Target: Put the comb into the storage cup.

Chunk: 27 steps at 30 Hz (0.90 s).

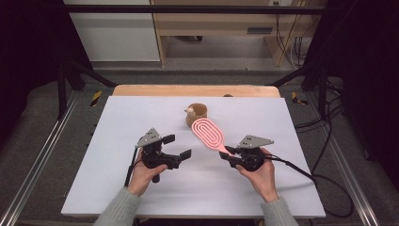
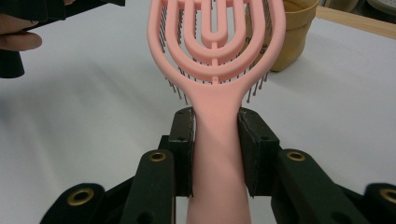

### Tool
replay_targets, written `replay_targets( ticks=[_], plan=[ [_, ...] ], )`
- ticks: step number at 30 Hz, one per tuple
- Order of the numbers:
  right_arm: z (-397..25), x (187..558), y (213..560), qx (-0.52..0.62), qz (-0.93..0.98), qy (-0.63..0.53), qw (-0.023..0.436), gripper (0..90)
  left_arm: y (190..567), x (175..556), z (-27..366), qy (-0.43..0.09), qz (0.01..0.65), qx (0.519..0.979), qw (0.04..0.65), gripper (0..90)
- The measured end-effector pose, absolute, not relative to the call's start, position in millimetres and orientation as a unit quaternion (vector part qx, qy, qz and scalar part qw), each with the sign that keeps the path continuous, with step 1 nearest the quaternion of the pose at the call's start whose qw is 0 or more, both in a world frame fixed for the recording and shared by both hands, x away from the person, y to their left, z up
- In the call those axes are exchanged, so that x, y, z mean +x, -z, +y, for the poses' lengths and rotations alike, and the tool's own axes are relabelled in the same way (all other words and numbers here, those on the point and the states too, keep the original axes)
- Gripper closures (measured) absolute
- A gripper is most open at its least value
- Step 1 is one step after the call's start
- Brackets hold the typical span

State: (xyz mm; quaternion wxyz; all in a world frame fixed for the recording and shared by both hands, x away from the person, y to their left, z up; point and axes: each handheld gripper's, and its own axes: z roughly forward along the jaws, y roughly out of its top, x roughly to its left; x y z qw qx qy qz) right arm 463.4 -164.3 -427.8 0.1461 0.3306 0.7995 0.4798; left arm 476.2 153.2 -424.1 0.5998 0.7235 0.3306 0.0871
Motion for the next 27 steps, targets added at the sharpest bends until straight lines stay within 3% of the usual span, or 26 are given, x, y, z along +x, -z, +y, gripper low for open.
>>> replay_targets(
  ticks=[27],
  plan=[
    [-164,461,426,0.324,0.800,-0.483,0.149,68.9,424,486,127,-0.064,0.355,0.707,0.608,1.1]
  ],
)
